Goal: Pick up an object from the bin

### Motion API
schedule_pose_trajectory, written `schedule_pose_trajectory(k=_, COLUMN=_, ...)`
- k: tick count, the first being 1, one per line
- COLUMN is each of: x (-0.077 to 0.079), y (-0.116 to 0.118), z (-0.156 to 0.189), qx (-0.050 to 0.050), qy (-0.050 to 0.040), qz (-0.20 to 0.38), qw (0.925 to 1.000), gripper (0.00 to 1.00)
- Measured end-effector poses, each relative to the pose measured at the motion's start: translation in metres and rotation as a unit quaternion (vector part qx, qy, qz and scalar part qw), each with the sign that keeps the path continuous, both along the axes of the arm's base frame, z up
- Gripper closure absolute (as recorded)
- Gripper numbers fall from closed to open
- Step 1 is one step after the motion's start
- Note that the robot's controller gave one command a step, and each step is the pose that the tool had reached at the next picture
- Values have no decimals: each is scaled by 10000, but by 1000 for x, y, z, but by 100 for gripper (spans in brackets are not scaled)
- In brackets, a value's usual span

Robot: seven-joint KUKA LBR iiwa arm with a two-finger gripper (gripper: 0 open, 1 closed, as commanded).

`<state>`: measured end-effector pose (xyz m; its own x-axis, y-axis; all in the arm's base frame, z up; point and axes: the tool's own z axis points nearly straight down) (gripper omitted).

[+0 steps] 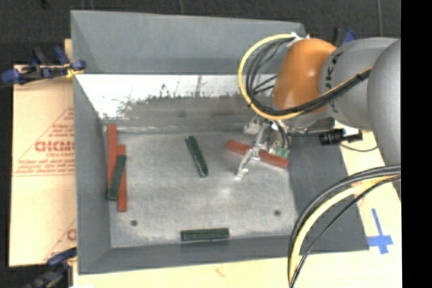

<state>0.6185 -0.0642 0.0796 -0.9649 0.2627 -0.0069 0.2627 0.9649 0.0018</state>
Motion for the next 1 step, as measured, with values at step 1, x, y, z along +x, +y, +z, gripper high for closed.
schedule_pose_trajectory(k=1, x=0, y=-1, z=-1, qx=-4, qy=9, qz=-2, qw=10000, gripper=0)
